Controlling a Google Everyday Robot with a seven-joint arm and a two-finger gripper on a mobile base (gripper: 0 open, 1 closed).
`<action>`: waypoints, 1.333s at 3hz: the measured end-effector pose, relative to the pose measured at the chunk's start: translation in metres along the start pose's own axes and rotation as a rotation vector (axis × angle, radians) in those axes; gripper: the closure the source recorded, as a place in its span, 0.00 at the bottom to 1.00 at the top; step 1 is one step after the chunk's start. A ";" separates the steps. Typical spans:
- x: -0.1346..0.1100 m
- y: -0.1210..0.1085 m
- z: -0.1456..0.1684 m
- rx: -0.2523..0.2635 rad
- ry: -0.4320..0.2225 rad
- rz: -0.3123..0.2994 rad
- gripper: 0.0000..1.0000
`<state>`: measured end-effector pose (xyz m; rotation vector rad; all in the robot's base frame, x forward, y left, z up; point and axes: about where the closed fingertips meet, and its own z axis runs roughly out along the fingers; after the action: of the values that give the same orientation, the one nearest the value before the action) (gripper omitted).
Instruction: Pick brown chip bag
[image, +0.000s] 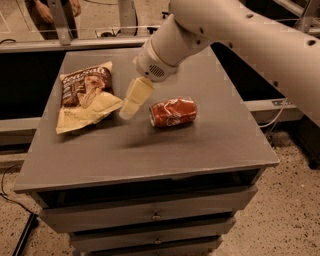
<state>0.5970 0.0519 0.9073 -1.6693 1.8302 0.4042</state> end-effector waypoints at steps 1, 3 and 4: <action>-0.018 -0.021 0.045 -0.009 -0.060 0.007 0.00; -0.045 -0.049 0.104 -0.032 -0.123 0.075 0.00; -0.055 -0.048 0.121 -0.061 -0.133 0.118 0.19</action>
Offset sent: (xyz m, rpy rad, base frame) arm 0.0957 0.1020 -0.0438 0.1513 0.0172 -0.0120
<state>0.6726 0.1607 0.8578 -1.5395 1.8390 0.6123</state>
